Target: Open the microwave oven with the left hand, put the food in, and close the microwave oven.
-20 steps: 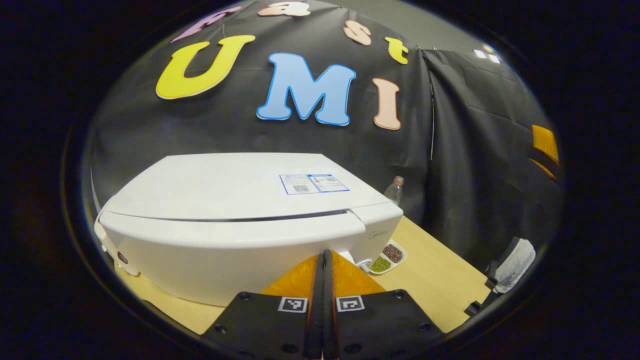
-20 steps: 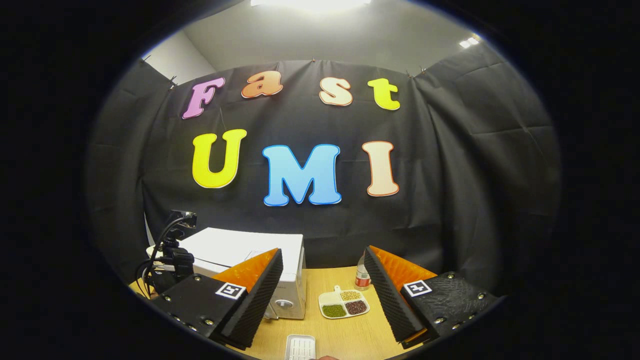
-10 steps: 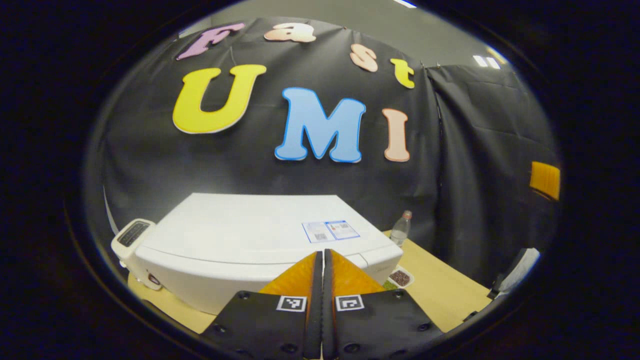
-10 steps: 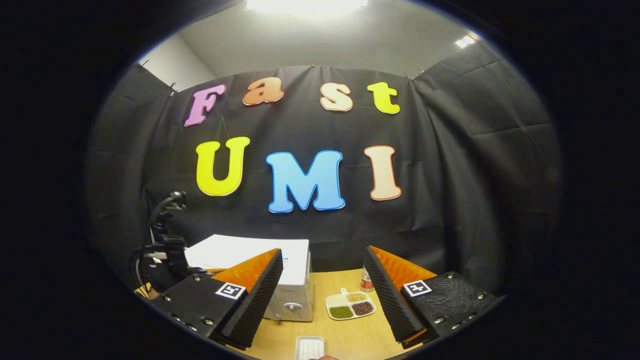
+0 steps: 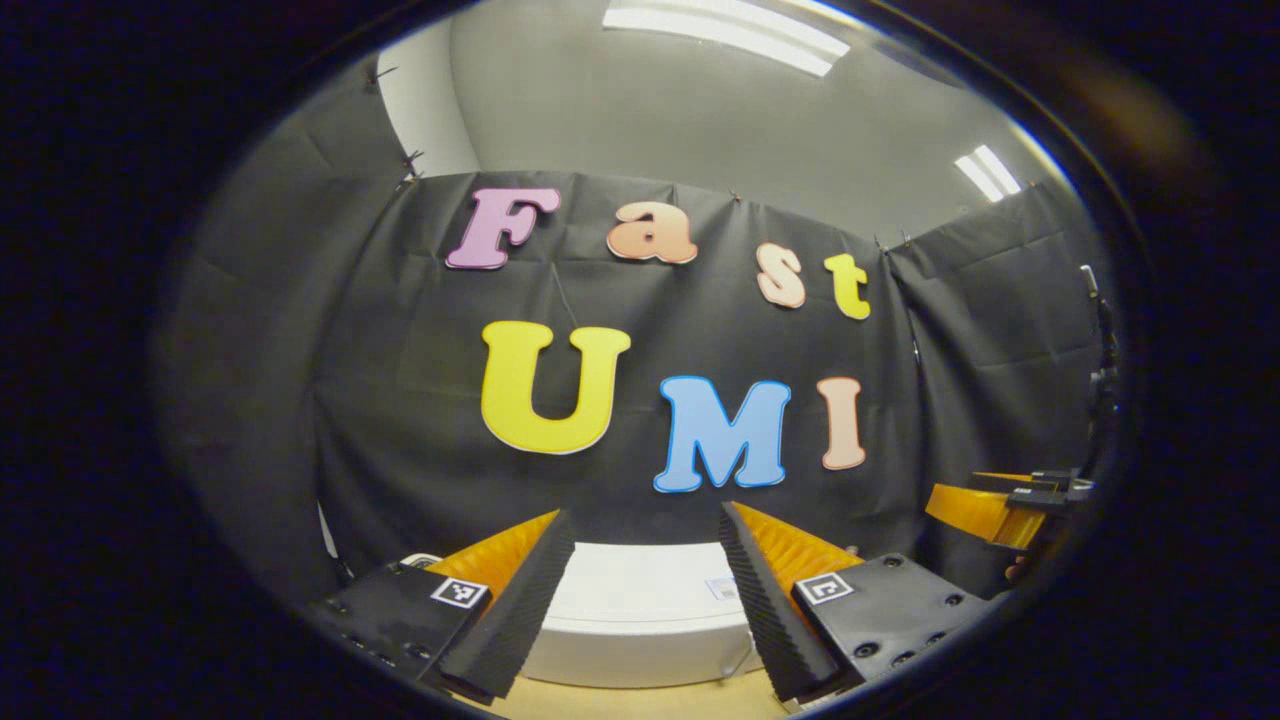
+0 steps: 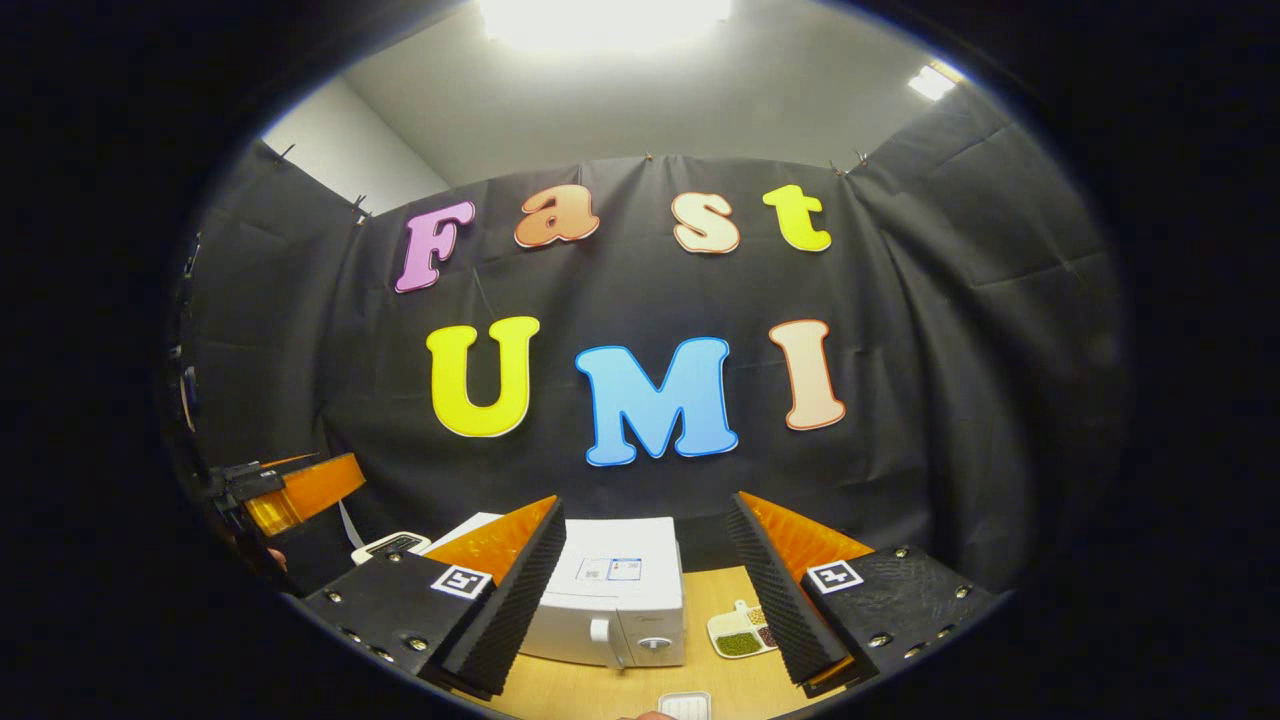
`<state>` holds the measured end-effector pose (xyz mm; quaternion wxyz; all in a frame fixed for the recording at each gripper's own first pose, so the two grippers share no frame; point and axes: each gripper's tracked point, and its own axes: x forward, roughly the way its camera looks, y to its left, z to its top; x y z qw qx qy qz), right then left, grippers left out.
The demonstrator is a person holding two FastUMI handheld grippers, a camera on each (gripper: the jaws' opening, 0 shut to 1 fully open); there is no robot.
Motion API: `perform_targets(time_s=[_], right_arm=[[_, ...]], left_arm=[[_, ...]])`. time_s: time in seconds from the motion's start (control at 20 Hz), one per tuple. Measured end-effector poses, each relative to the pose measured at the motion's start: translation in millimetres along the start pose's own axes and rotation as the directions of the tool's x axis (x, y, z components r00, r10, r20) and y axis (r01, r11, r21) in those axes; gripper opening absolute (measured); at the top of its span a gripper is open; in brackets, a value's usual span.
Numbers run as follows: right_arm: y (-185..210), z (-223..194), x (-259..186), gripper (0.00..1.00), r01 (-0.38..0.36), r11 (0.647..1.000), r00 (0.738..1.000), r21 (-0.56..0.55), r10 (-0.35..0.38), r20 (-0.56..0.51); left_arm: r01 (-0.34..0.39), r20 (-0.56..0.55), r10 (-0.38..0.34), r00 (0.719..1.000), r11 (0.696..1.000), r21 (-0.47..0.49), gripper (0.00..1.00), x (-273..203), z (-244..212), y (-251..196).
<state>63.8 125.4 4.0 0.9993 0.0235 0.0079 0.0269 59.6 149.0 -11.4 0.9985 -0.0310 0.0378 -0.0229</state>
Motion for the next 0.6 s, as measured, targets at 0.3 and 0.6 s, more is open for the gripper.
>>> perform_targets(time_s=[0.3,0.6], right_arm=[[24.8,10.2,-10.5,0.99,0.004,1.000,1.000,-0.014,-0.004,0.020],[51.0,15.8,-19.7,0.99,0.026,0.999,0.999,-0.022,-0.026,0.027]], left_arm=[[-0.023,0.017,0.023,1.000,1.000,0.011,0.97,-24.9,16.4,32.4],[-0.006,0.043,0.007,0.999,1.000,-0.012,0.97,-29.4,32.4,56.0]])
